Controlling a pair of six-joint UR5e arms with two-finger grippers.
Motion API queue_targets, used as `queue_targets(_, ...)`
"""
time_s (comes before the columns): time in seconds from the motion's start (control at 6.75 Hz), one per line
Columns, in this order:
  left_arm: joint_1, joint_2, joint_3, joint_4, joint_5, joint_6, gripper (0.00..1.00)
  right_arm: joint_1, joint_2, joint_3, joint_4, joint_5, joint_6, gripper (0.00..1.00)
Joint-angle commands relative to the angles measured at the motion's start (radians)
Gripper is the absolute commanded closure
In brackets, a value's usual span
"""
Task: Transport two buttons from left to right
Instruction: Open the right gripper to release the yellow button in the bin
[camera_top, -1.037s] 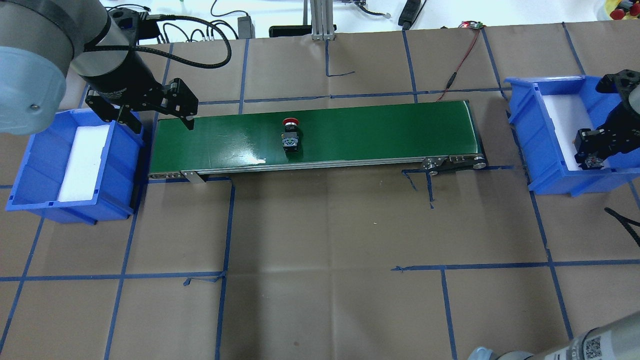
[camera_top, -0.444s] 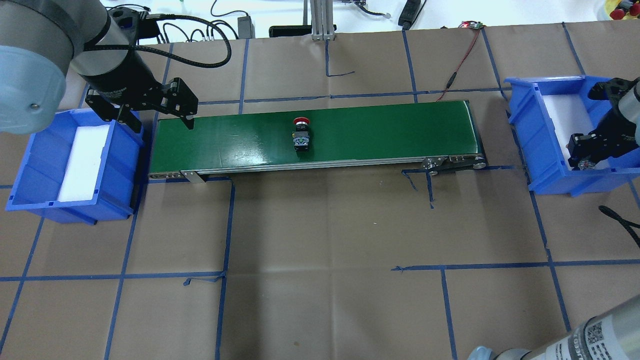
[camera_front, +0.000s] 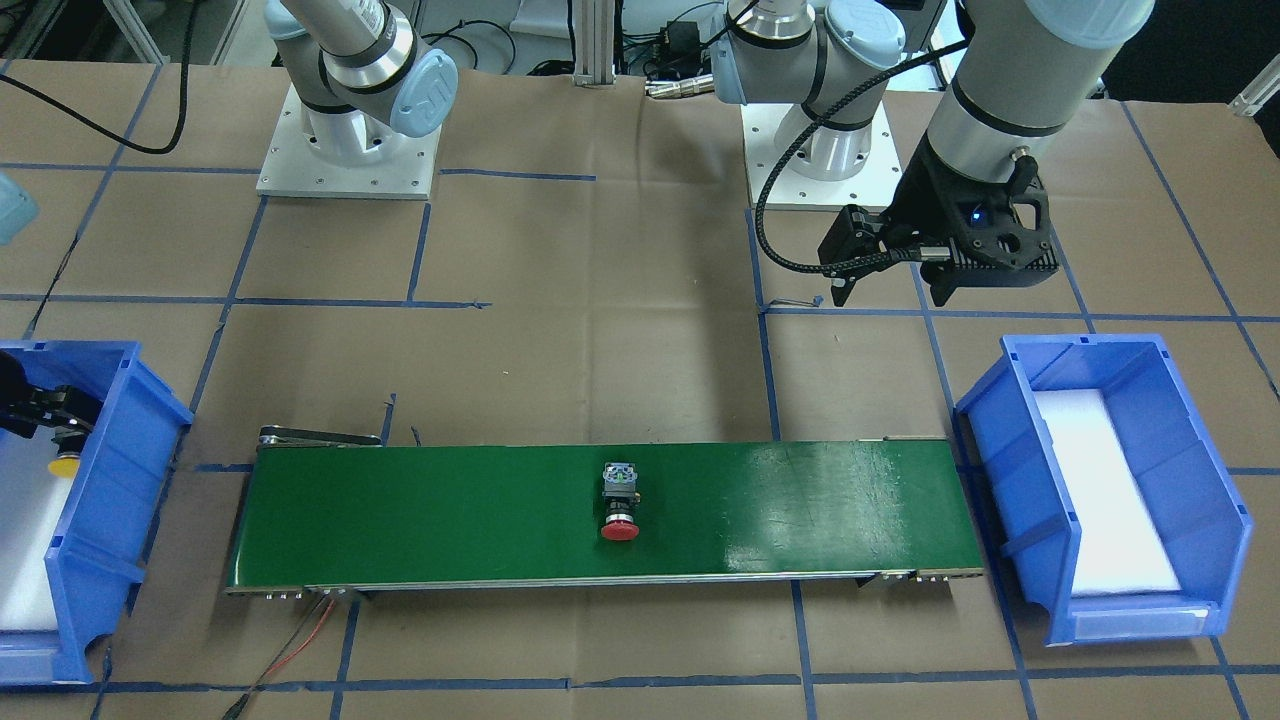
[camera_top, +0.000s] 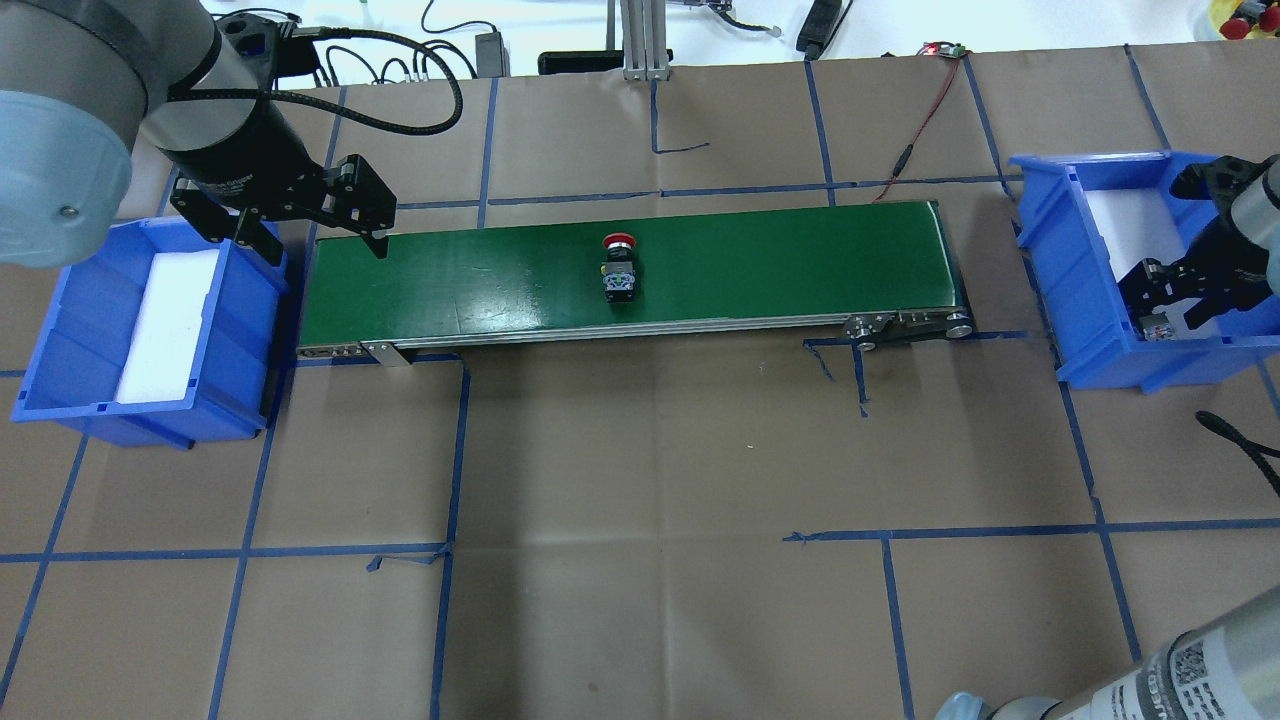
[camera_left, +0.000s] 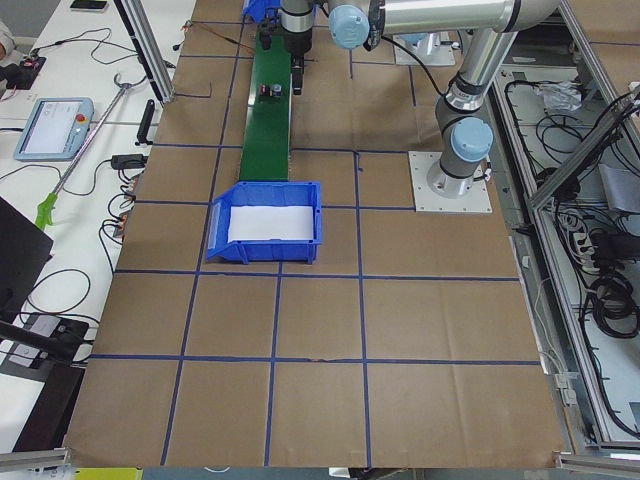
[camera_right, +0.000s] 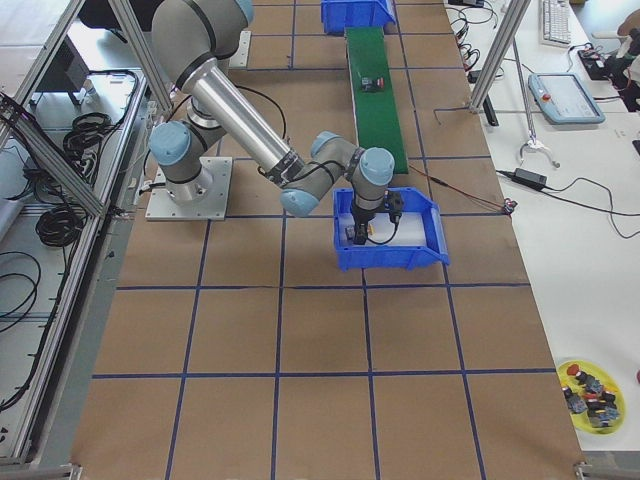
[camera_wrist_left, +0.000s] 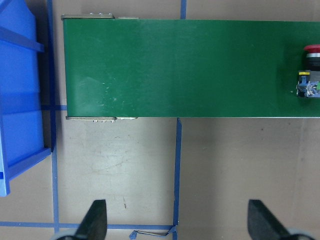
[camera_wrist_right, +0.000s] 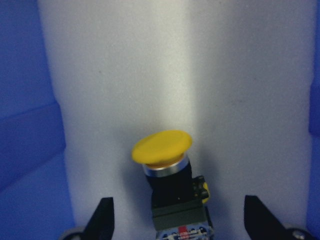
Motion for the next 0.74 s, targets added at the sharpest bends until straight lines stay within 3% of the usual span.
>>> queue_targets(0.0,0.0,0.0,0.002,0.0,0.0,0.0,0.0,0.0,-0.009,-0.018,0.0,0.011,-0.006,0.05)
queue_targets(0.59,0.0,0.0,0.002,0.0,0.0,0.0,0.0,0.033,-0.116,-0.119,0.031,0.019,0.008,0.01)
